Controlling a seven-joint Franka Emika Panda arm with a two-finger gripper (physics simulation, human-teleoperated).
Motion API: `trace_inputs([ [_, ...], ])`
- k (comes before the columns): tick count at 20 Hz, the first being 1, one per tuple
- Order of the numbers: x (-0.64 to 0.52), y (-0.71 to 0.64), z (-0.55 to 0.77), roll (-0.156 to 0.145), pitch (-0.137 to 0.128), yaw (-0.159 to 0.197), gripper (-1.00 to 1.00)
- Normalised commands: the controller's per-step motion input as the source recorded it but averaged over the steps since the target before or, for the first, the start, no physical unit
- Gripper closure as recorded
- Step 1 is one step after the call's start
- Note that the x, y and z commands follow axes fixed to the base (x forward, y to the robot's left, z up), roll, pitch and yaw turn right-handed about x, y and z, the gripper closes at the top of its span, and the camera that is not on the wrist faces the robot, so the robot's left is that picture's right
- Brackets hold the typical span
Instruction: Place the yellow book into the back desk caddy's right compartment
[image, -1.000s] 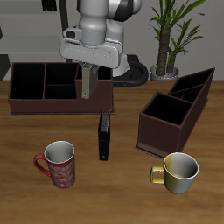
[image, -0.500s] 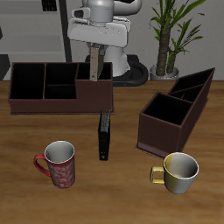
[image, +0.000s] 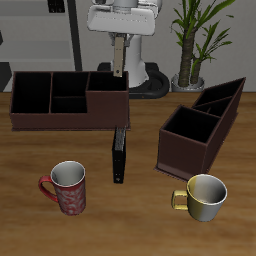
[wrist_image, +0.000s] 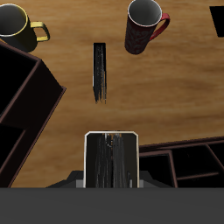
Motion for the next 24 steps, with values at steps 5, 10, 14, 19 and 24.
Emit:
trace_inputs([
  [5, -0.4, 0.16, 0.27, -0.009, -0.059, 0.095, 1.0],
  [10, -0.32, -0.01, 0.19, -0.015, -0.029, 0.062, 1.0],
  [14, -0.25, -0.07, 0.12, -0.038, -0.025, 0.052, 1.0],
  [19, -0.22, -0.14, -0.01, -0.05, -0.002, 0.011, 1.0],
  [24, -0.18, -0.07, -0.02, -0.026, -0.005, -0.009, 1.0],
])
